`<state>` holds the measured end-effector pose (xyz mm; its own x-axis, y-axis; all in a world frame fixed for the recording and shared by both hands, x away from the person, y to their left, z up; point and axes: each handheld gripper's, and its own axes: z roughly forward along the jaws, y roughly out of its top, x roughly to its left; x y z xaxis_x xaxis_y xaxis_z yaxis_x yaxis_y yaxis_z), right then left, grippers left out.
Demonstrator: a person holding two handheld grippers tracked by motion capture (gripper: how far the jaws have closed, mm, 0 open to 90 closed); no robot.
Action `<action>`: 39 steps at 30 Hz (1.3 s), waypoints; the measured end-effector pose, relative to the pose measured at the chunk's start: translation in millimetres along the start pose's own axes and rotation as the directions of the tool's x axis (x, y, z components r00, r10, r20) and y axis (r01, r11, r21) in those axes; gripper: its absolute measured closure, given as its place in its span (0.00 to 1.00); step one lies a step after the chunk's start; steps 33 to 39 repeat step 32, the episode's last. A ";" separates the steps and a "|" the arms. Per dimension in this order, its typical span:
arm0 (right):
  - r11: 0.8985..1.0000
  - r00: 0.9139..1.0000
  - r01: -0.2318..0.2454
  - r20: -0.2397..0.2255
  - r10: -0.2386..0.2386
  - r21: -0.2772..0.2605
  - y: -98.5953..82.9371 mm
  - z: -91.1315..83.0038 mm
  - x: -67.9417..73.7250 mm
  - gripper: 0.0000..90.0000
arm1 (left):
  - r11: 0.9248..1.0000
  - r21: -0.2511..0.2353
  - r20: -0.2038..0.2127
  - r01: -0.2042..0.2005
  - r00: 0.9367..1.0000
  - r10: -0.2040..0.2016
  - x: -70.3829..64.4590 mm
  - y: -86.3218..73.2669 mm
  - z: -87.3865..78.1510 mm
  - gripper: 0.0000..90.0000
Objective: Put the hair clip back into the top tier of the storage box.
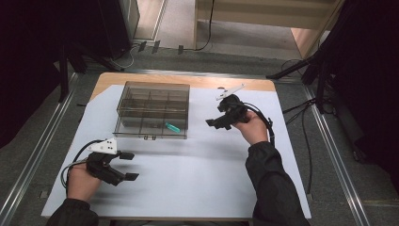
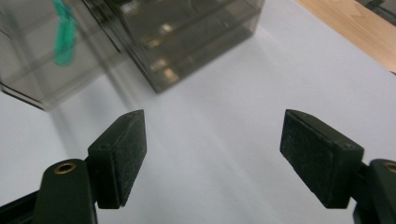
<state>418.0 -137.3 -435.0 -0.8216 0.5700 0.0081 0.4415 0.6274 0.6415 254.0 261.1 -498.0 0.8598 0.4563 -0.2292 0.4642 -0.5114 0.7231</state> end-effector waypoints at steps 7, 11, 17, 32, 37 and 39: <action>0.999 0.999 -0.033 0.010 0.033 0.007 -12.9 6.0 -12.2 0.27 | 1.000 -0.001 0.001 0.001 1.000 -0.001 1.5 1.2 0.7 0.22; 0.998 0.998 -0.059 0.013 0.059 0.011 -18.7 6.9 -18.5 0.27 | 1.000 -0.006 0.006 0.002 1.000 -0.002 1.6 1.7 1.0 0.22; 0.997 0.997 -0.072 0.015 0.071 0.014 -22.0 7.3 -22.0 0.27 | 1.000 -0.012 0.008 -0.008 1.000 0.008 1.3 2.5 0.4 0.22; 0.997 0.997 -0.082 0.010 0.082 0.015 -24.5 8.3 -26.2 0.26 | 1.000 -0.016 0.011 -0.002 1.000 0.002 1.5 2.8 1.1 0.22; 0.997 0.997 -0.082 0.010 0.082 0.015 -24.5 8.3 -26.2 0.26 | 1.000 -0.016 0.011 -0.002 1.000 0.002 1.5 2.8 1.1 0.22; 0.997 0.997 -0.082 0.010 0.082 0.015 -24.5 8.3 -26.2 0.26 | 1.000 -0.016 0.011 -0.002 1.000 0.002 1.5 2.8 1.1 0.22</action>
